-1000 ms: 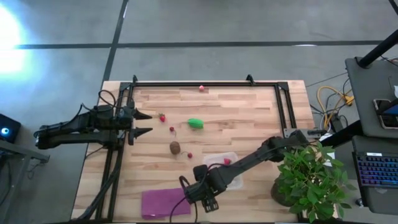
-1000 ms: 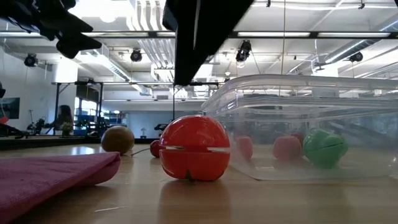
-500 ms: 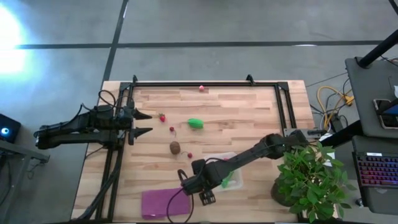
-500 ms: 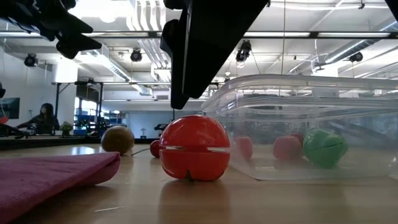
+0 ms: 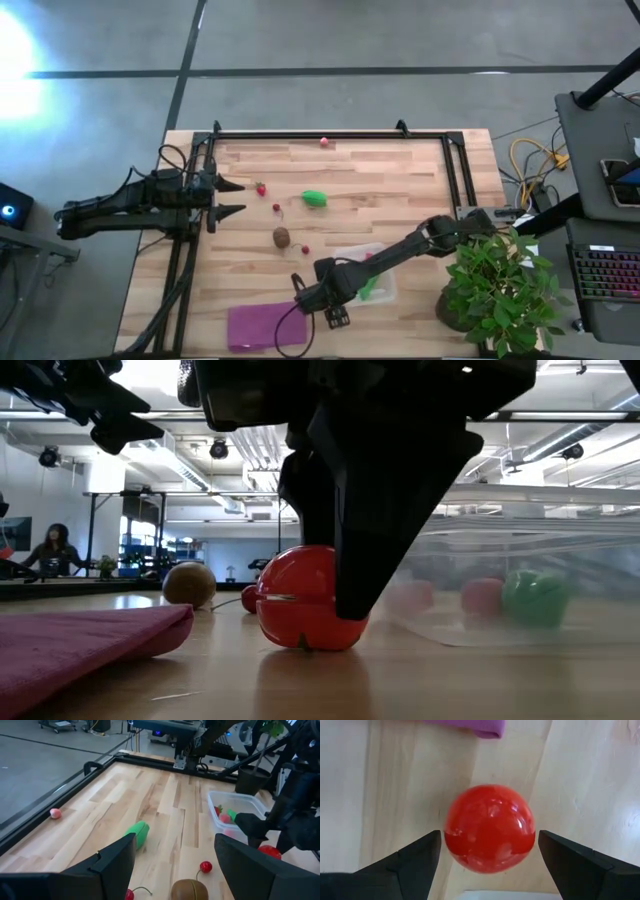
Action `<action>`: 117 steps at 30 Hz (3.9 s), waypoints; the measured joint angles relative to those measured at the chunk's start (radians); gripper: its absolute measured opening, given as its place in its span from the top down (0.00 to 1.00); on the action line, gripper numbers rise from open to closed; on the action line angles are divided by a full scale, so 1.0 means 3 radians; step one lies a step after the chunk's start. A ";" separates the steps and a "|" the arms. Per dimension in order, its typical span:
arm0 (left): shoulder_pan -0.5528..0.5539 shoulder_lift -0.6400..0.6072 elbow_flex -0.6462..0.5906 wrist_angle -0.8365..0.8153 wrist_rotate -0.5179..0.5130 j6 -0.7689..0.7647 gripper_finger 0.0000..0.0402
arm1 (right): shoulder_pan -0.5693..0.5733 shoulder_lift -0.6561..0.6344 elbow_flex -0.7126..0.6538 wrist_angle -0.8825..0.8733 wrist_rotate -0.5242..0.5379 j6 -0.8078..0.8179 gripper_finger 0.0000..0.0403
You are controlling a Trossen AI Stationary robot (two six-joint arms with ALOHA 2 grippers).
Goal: Pick and placing Produce into tupperware
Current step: Put the red tomato into the transparent container, then adjust the transparent container on the table
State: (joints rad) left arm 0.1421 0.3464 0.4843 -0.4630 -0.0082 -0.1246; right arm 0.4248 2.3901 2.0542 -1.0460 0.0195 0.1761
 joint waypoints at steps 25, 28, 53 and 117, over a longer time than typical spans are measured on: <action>0.0000 0.0061 0.0000 0.0003 0.0000 -0.0006 0.36 | -0.0031 0.0000 -0.0011 0.0097 0.0025 0.0113 0.37; 0.0000 0.0065 0.0000 0.0002 0.0000 -0.0006 0.36 | -0.0029 -0.0003 0.0041 0.0073 0.0023 0.0132 0.38; 0.0001 0.0065 -0.0001 -0.0009 0.0001 -0.0178 0.36 | 0.0166 -0.0378 0.0947 -0.1715 0.0306 0.1323 0.37; 0.0001 0.0278 -0.0006 -0.0003 0.0022 -0.0618 0.36 | -0.0497 -0.2373 -0.1693 -0.1753 0.0332 0.3630 0.42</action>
State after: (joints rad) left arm 0.1424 0.4297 0.4824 -0.4641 -0.0017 -0.3099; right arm 0.2758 1.6782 1.5463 -1.5719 0.1192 1.2651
